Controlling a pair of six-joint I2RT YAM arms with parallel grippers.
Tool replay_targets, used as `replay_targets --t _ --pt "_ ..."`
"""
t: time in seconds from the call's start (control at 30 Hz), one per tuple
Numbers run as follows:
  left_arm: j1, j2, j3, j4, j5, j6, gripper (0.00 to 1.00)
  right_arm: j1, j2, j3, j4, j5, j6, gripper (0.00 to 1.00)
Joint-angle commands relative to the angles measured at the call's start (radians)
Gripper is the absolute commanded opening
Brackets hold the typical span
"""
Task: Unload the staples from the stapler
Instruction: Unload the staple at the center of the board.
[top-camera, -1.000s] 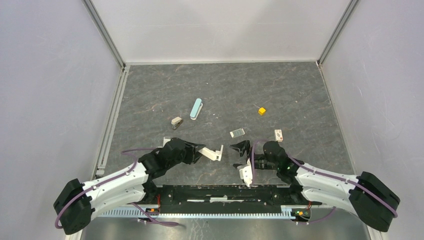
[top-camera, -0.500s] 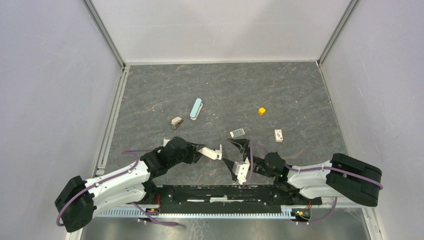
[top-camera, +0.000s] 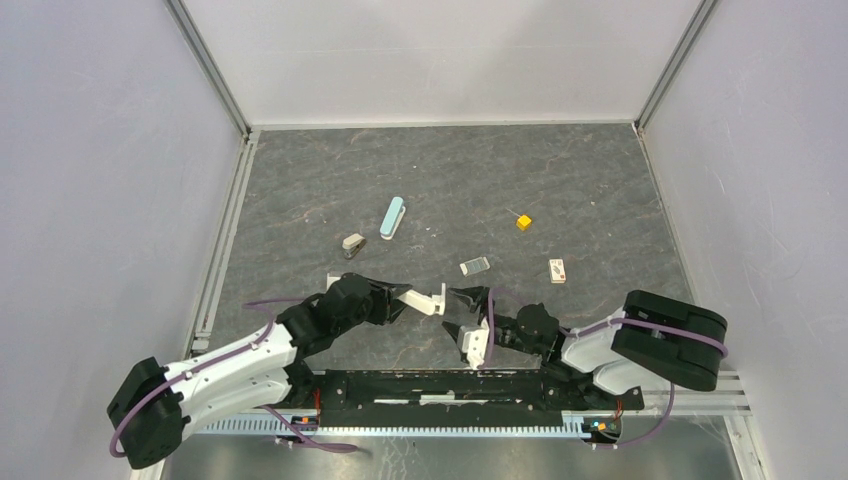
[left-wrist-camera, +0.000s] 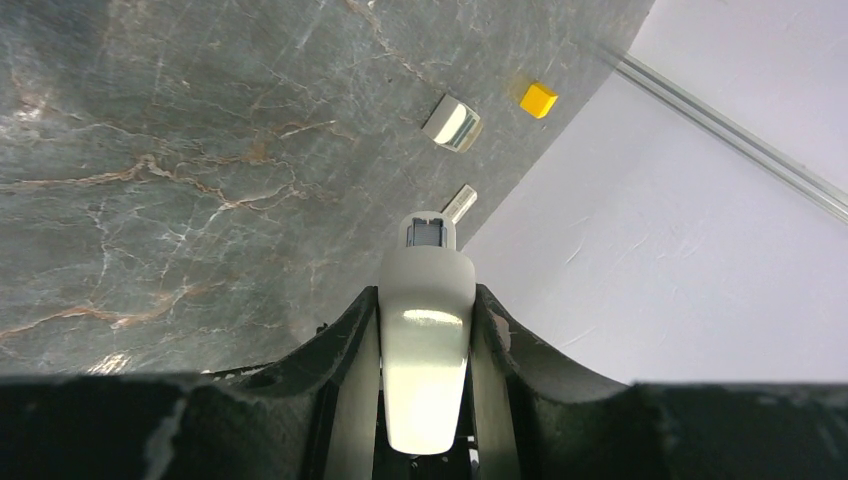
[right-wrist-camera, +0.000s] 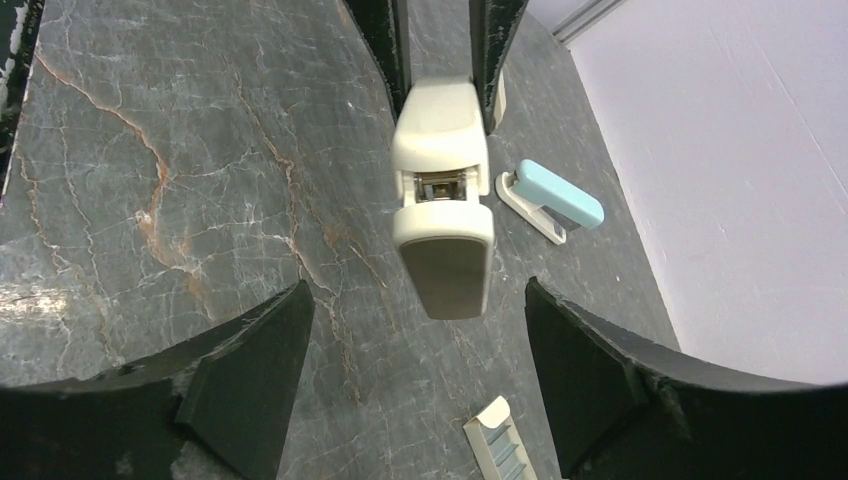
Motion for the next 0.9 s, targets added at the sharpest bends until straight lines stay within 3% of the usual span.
replay_targets --t 0.0,0.2,0.37,0.6,0.7,0.77,0.87 --pt "0.005 -0.034 0.023 0.052 0.012 -0.052 0.02 0.004 0.068 0.047 0.136 0.024 0.009 0.78" --pt "0.005 -0.068 -0.003 0.050 0.007 -0.068 0.02 0.005 0.114 0.060 0.211 0.049 0.025 0.64" --pt "0.005 -0.072 -0.011 0.053 0.007 -0.072 0.02 0.005 0.113 0.039 0.254 0.056 0.001 0.42" --pt "0.005 -0.071 -0.018 0.067 0.004 -0.086 0.02 0.005 0.081 0.038 0.186 0.026 -0.074 0.18" --pt "0.006 -0.115 -0.013 -0.041 -0.064 -0.108 0.02 0.004 -0.050 0.025 -0.050 0.009 -0.198 0.11" --pt "0.005 -0.150 -0.009 -0.151 -0.133 -0.133 0.02 0.003 -0.149 0.073 -0.358 0.013 -0.247 0.08" --pt "0.005 -0.184 -0.036 -0.213 -0.229 -0.191 0.02 0.004 -0.169 0.253 -0.887 0.055 -0.245 0.04"
